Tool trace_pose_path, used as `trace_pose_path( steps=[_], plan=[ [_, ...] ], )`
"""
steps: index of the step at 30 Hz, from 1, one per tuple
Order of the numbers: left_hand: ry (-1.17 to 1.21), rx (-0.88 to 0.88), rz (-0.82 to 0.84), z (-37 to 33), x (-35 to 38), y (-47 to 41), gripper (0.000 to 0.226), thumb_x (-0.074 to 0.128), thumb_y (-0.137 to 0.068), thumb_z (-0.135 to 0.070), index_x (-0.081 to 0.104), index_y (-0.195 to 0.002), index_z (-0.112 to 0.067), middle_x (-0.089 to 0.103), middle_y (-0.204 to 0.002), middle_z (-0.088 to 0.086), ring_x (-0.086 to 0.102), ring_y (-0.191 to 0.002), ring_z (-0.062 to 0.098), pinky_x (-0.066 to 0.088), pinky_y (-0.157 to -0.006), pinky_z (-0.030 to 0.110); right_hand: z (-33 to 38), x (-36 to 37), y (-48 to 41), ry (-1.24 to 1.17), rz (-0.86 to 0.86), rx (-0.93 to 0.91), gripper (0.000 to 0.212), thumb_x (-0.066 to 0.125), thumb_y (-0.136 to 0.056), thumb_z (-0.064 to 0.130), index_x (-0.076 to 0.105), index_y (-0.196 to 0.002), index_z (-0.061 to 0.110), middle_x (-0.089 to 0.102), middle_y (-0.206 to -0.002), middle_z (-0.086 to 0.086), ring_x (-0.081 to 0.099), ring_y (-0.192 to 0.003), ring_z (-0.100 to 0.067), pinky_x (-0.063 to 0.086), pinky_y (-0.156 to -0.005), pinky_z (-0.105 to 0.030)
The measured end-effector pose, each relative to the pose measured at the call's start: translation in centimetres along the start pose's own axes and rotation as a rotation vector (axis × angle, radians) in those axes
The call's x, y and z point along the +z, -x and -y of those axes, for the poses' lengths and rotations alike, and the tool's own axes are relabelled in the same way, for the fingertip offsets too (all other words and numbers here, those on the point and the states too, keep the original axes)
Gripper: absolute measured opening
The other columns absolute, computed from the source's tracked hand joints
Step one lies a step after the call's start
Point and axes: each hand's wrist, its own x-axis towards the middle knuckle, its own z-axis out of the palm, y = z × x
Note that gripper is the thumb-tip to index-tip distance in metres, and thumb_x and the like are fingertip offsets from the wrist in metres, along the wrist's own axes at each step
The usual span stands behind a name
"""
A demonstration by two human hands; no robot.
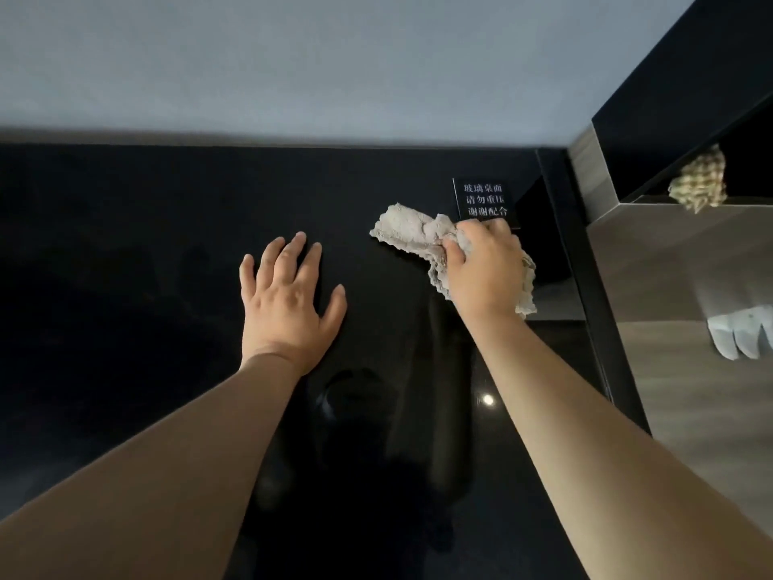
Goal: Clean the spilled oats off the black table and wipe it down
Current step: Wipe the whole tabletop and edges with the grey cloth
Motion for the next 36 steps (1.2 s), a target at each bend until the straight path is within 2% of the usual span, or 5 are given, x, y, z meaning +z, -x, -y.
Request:
trace_pose_path(
  steps=[11, 15, 20, 28, 36],
  plan=[
    [-0.007, 0.015, -0.004, 0.1, 0.1, 0.0, 0.061, 0.036, -0.093, -0.051, 0.039, -0.143, -0.017, 0.029, -0.154, 0.003, 0.015, -0.144, 0.023, 0.004, -0.118, 0.048, -2.2, -5.2, 11.4, -0.221, 0.093, -0.074, 0.015, 0.065, -0.084, 0.029, 0.069, -0.098, 0.024, 0.057, -0.094, 0.010, 0.058, -0.077, -0.009, 0.049, -0.064, -0.025],
    [-0.009, 0.014, -0.016, 0.2, 0.3, -0.1, 0.063, 0.032, -0.091, -0.054, 0.040, -0.142, -0.017, 0.030, -0.153, 0.002, 0.015, -0.144, 0.023, 0.004, -0.118, 0.048, -2.0, -4.2, 3.5, -0.083, -0.104, -0.021, 0.021, 0.062, -0.087, 0.030, 0.066, -0.107, 0.022, 0.057, -0.105, -0.002, 0.058, -0.092, -0.023, 0.049, -0.073, -0.036],
    [-0.003, 0.014, -0.023, 0.2, 0.4, -0.1, 0.068, 0.027, -0.088, -0.056, 0.041, -0.142, -0.017, 0.030, -0.153, 0.002, 0.015, -0.144, 0.023, 0.004, -0.118, 0.048, -1.0, -0.4, -1.6, -0.028, 0.050, 0.132, 0.051, 0.053, -0.086, 0.058, 0.062, -0.119, 0.021, 0.050, -0.129, -0.005, 0.045, -0.118, -0.029, 0.038, -0.097, -0.045],
    [-0.010, 0.025, -0.022, 0.1, 0.3, 0.0, 0.064, 0.032, -0.091, -0.053, 0.040, -0.142, -0.016, 0.030, -0.153, 0.003, 0.015, -0.144, 0.023, 0.004, -0.118, 0.048, -2.0, -0.5, 4.9, 0.042, -0.028, -0.113, 0.028, 0.066, -0.084, 0.040, 0.065, -0.098, 0.016, 0.058, -0.100, -0.002, 0.054, -0.092, -0.025, 0.043, -0.066, -0.032],
    [-0.042, 0.033, 0.053, 0.1, 0.0, 0.3, 0.065, 0.030, -0.093, -0.055, 0.033, -0.146, -0.016, 0.022, -0.157, 0.004, 0.009, -0.146, 0.023, 0.001, -0.118, 0.049, -2.7, -4.1, 16.5, -0.041, 0.099, -0.098, 0.020, 0.075, -0.077, 0.030, 0.070, -0.092, 0.017, 0.060, -0.095, 0.004, 0.056, -0.084, -0.017, 0.044, -0.064, -0.025]
  ],
)
